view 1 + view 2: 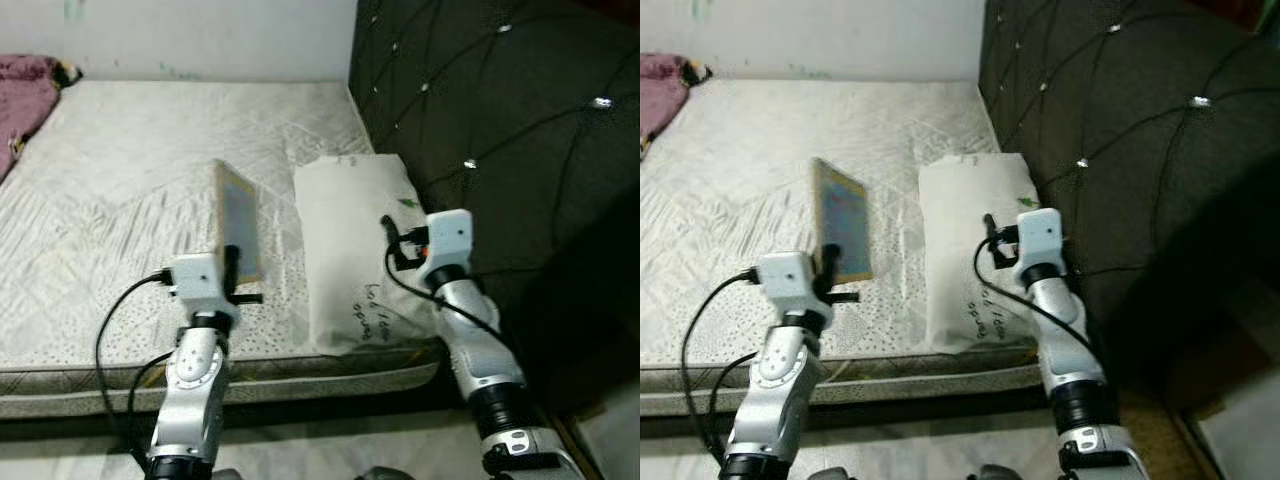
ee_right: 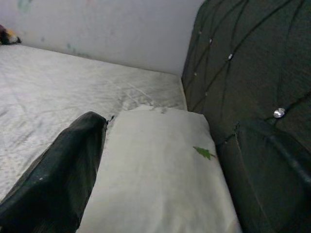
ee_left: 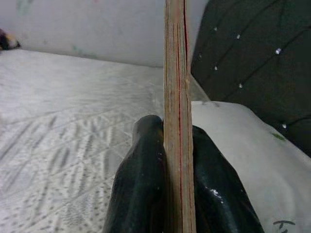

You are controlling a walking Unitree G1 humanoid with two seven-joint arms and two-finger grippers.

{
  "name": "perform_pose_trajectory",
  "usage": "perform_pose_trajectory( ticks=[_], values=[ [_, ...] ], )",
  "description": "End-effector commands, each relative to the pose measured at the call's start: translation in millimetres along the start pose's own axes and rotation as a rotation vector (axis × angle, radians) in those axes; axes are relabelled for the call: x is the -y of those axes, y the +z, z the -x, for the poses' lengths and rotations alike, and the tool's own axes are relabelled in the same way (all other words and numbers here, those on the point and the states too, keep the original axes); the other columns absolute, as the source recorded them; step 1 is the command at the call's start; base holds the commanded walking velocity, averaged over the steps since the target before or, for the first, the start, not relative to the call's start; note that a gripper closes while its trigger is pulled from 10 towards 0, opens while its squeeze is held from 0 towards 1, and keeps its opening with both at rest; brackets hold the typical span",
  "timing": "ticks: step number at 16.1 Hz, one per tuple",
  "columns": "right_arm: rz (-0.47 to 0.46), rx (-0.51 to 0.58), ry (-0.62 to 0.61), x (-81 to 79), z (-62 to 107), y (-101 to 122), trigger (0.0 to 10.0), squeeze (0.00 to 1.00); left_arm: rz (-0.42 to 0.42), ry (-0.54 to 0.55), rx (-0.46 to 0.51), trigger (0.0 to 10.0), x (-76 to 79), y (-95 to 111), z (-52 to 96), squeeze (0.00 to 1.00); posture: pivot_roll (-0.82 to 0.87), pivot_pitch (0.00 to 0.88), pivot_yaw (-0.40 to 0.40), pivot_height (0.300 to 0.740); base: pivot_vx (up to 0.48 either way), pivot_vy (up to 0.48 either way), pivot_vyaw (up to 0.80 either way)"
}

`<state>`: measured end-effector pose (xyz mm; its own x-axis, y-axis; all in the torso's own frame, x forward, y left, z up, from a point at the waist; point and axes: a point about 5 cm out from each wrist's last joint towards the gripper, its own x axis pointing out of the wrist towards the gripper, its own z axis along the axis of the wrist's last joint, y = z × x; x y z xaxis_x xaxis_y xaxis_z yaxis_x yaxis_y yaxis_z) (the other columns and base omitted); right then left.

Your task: Clean up the room

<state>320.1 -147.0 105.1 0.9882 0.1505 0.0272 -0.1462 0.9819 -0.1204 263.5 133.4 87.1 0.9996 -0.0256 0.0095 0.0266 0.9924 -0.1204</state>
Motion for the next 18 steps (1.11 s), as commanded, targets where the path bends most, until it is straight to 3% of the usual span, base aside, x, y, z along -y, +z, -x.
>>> perform_pose_trajectory(
  ticks=[1, 4, 15, 18],
  values=[
    [-0.007, 0.008, 0.014, -3.8, -2.3, 2.7, 10.0, 0.00, 0.009, 0.013, 0.061, 10.0, -2.2, 11.7, -2.6, 0.00, -0.06, 0.026, -0.038, 0.740, 0.458, 0.000, 0.00],
    [-0.008, 0.004, 0.011, -3.1, -1.6, 1.3, 10.0, 0.00, 0.003, 0.017, 0.048, 10.0, -2.6, 10.2, -2.7, 0.00, -0.06, 0.028, -0.038, 0.740, 0.418, 0.000, 0.00],
    [0.001, 0.002, 0.014, -2.9, -0.6, -0.2, 10.0, 0.00, 0.020, 0.067, 0.008, 10.0, -6.5, 6.0, -2.3, 0.00, -0.05, 0.031, -0.037, 0.740, 0.000, 0.000, 0.00],
    [-0.013, 0.001, 0.016, -3.4, -0.9, -0.1, 10.0, 0.00, 0.035, 0.070, 0.004, 10.0, -6.1, 5.4, -2.7, 0.00, -0.05, 0.031, -0.039, 0.740, 0.000, 0.445, 0.00]
  ],
)
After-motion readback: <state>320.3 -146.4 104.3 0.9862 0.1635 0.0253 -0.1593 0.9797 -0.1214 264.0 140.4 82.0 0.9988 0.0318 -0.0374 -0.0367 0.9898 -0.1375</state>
